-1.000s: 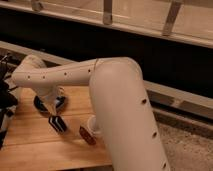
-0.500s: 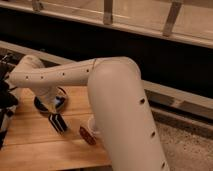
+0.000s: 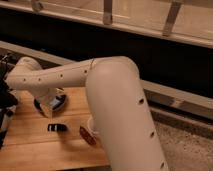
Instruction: Knock the eraser over
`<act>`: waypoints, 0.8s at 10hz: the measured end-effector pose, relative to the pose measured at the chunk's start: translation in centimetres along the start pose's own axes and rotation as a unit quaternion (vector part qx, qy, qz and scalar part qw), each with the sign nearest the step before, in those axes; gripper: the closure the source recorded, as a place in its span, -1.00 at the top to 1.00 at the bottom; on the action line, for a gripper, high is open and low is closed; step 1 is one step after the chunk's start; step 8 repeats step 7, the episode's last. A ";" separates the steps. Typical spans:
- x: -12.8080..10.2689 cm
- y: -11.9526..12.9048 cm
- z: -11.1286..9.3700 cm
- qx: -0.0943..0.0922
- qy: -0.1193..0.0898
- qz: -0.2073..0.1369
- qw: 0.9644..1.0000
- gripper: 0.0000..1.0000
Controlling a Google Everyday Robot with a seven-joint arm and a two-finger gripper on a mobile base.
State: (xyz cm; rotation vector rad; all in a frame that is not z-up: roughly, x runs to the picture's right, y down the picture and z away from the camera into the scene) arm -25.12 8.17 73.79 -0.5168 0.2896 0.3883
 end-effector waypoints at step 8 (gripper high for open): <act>-0.2 0.4 0.0 0.003 0.005 -0.013 1.000 0.62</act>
